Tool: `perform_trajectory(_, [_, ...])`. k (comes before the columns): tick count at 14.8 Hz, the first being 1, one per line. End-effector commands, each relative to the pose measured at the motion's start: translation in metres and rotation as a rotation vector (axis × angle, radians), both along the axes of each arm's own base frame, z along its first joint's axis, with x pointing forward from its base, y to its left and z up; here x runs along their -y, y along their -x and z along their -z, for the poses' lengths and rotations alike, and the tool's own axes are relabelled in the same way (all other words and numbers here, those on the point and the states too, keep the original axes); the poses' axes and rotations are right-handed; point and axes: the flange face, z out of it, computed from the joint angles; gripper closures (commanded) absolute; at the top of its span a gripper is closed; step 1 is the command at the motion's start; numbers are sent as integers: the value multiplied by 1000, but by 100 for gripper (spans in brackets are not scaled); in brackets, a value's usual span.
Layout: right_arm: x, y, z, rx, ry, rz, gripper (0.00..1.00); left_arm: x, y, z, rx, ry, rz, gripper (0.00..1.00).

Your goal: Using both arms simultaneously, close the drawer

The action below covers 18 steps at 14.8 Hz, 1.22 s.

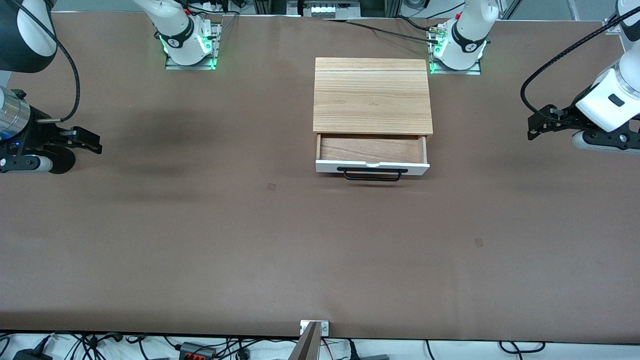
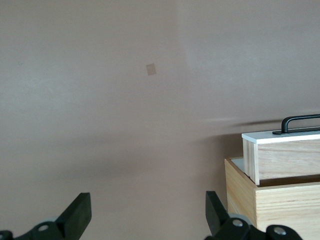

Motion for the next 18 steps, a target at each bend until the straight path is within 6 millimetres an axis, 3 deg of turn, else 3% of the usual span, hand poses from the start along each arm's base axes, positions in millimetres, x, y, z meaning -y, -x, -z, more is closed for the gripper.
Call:
perform_trajectory(1, [-4,3,-6,1,-18,-15,0,-1,-2,-6,-5,-19,5,0])
perform_trajectory(18, [-12,-1,1,-1,-20,-30,0,0,1,1,-55,-23,6,0])
